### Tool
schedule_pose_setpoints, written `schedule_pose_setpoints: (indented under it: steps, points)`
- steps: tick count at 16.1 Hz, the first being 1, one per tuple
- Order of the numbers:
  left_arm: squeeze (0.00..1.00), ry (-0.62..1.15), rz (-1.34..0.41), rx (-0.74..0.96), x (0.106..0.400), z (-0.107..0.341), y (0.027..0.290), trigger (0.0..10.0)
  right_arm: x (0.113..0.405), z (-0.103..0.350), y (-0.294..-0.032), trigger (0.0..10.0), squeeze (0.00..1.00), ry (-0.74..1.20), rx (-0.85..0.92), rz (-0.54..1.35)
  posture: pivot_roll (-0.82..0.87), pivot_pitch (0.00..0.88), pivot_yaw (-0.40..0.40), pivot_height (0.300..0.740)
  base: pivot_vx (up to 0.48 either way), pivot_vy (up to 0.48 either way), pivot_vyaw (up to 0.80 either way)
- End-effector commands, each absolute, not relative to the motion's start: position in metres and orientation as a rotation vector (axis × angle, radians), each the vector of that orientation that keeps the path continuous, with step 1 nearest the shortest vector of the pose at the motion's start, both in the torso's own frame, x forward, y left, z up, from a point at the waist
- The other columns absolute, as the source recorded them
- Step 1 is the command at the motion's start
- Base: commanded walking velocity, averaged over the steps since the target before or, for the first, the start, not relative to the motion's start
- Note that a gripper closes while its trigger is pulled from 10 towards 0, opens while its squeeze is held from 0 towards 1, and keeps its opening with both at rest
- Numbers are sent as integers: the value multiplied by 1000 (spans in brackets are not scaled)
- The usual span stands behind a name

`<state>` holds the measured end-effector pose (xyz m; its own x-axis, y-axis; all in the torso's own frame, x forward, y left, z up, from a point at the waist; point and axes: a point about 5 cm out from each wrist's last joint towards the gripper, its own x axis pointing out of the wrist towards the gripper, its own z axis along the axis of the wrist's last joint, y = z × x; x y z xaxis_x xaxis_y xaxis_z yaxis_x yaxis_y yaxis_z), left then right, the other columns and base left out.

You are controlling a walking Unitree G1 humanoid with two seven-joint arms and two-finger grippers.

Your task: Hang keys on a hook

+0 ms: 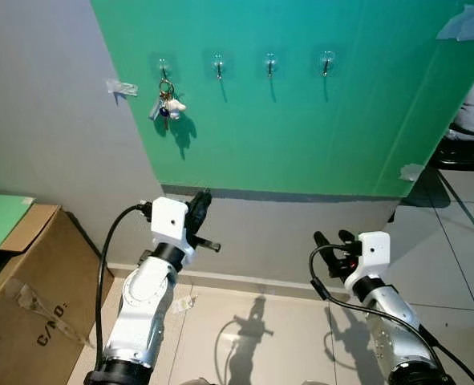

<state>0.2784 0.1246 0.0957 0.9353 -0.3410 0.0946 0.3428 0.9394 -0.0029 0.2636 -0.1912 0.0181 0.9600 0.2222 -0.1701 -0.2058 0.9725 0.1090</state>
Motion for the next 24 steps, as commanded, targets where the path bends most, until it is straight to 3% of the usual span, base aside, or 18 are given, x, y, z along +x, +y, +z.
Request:
schedule_pose_setpoints:
  steps: [1, 5, 7, 12, 16, 21, 24]
  points:
    - [1000, -160, -368, -5, 284, 115, 120, 0, 268, 21, -194, 10000, 0, 163, 87, 217, -148, 0, 86, 740, 458, 0, 0]
    - [1000, -276, -427, 86, 282, 141, 109, 0, 270, 25, -192, 10000, 0, 94, 78, 197, -140, 0, 91, 740, 471, 0, 0]
    - [1000, -343, -392, 113, 273, 151, 113, 0, 274, 46, -189, 10000, 0, -35, 34, 194, -141, 0, 95, 740, 465, 0, 0]
    - [1000, -353, -315, 93, 273, 154, 126, 0, 277, 65, -178, 10000, 0, -107, 33, 215, -141, 0, 97, 740, 461, 0, 0]
    - [1000, -345, -481, 215, 271, 160, 102, 0, 270, 89, -157, 10000, 0, -148, 39, 244, -140, 0, 99, 740, 351, 0, 0]
    - [1000, -332, -590, 80, 274, 180, 91, 0, 266, 93, -152, 10000, 0, -112, 52, 247, -144, 0, 105, 740, 0, 0, 0]
    - [1000, -303, -624, -90, 293, 207, 104, 0, 263, 93, -150, 10000, 0, -87, 57, 247, -146, 0, 113, 740, 0, 0, 0]
